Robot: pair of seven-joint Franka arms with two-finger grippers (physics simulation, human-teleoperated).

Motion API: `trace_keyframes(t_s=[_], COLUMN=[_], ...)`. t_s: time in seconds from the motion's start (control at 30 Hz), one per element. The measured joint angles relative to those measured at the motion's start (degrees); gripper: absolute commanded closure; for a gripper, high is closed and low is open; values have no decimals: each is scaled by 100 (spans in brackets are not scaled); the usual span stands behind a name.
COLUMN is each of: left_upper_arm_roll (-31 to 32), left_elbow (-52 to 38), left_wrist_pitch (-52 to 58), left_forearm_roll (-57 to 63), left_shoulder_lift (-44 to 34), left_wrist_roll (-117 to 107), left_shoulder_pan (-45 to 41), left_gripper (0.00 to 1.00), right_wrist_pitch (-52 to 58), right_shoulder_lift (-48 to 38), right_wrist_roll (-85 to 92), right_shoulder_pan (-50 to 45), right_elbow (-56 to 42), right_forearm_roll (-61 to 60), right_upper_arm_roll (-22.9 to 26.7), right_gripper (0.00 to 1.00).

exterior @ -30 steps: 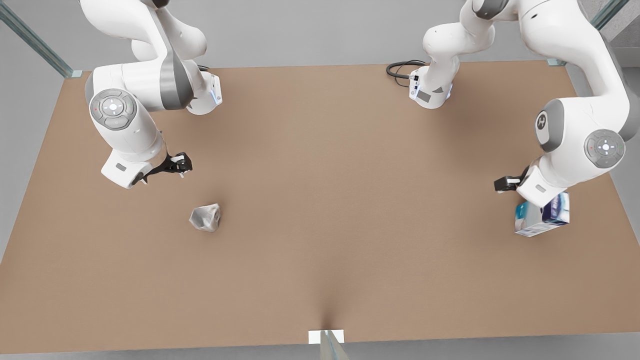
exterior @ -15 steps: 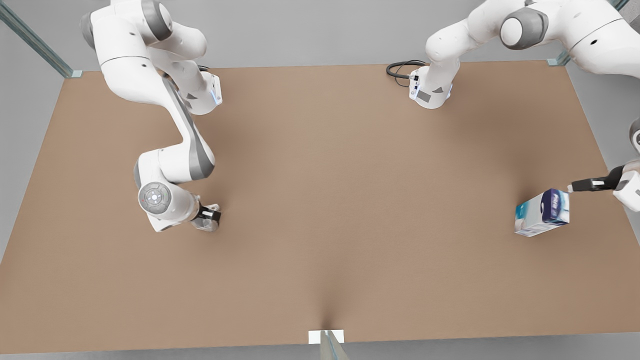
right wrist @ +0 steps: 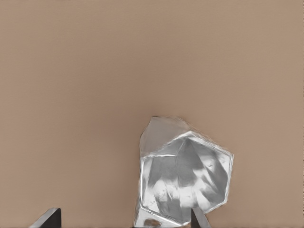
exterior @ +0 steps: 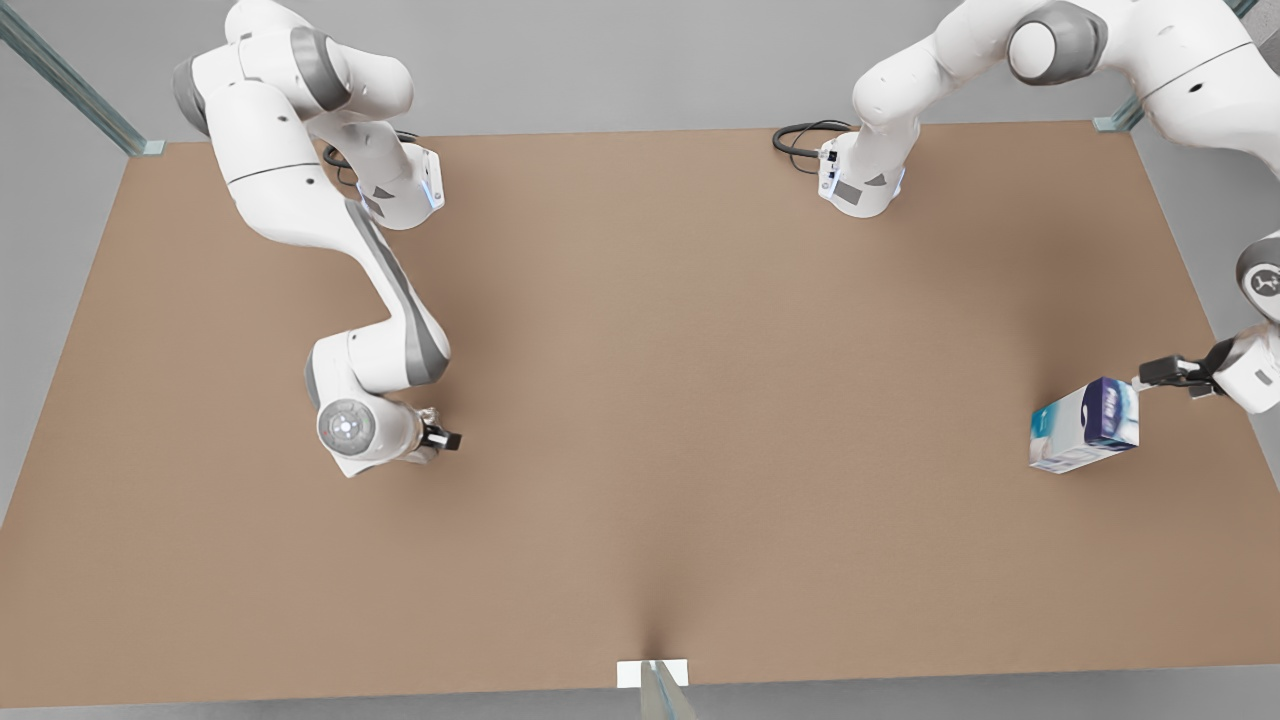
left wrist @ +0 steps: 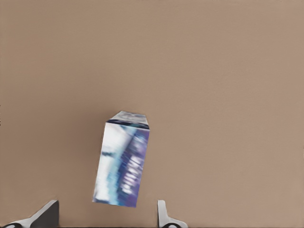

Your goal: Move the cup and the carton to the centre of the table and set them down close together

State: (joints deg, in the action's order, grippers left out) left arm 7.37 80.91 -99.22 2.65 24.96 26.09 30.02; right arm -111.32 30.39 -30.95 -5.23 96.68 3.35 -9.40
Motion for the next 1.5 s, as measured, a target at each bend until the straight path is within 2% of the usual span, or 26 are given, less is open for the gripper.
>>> trace_keyframes(t_s=[0.13, 0.23, 0.4, 0.8, 0.83, 0.87, 0.9, 0.93, 0.97, 1.0, 1.03, 1.07, 1.23, 1.33, 1.37, 1.5], left_upper_arm_roll=[23, 41, 194, 183, 181, 186, 186, 184, 179, 177, 172, 170, 185, 207, 192, 195], left_elbow=[96, 506, 894, 1584, 1583, 1584, 1645, 1710, 1738, 1766, 1785, 1801, 1759, 1755, 1740, 1735], left_wrist_pitch=[-585, -805, -575, -1037, -1149, -1177, -1431, -1565, -1568, -1577, -1594, -1590, -1492, -1627, -1579, -1540], left_forearm_roll=[387, 693, 776, 747, 738, 728, 713, 581, 241, -106, -363, -556, -1361, 1353, 1549, 602], left_shoulder_lift=[318, 290, 203, 273, 289, 293, 298, 301, 334, 364, 380, 372, 165, 95, 95, 92], left_wrist_roll=[-243, 522, 738, 911, 868, 806, 793, 810, 826, 841, 844, 846, 972, 1000, 1160, 1203], left_shoulder_pan=[-105, 56, 62, 34, 37, 26, 24, 23, 24, 15, 11, 13, 15, 23, 31, 11], left_gripper=[0, 1, 0, 1, 2, 3, 3, 3, 2, 2, 10, 32, 39, 45, 45, 47], right_wrist_pitch=[-74, -74, -74, -168, -234, -241, -242, -237, -229, -219, -215, -200, -232, -223, -208, -216], right_shoulder_lift=[147, 152, 235, 660, 685, 705, 714, 716, 715, 714, 714, 714, 826, 829, 812, 785], right_wrist_roll=[36, 36, 36, 98, 165, 210, 392, 413, 414, 419, 558, 597, 686, 687, 687, 795], right_shoulder_pan=[8, 4, 4, 65, 84, 110, 141, 145, 124, 118, 110, 119, 80, 92, 93, 113], right_elbow=[-18, -36, -135, -343, -343, -335, -329, -318, -317, -317, -317, -317, -316, -334, -340, -337], right_forearm_roll=[-6, -10, -10, -1, -1, -1, -6, -2, -2, 4, 0, 4, 17, 17, 38, 44], right_upper_arm_roll=[0, 0, 0, 44, 52, 53, 53, 53, 53, 53, 53, 53, 53, 53, 48, 44], right_gripper=[0, 0, 0, 0, 3, 39, 62, 74, 79, 79, 79, 79, 79, 79, 79, 79])
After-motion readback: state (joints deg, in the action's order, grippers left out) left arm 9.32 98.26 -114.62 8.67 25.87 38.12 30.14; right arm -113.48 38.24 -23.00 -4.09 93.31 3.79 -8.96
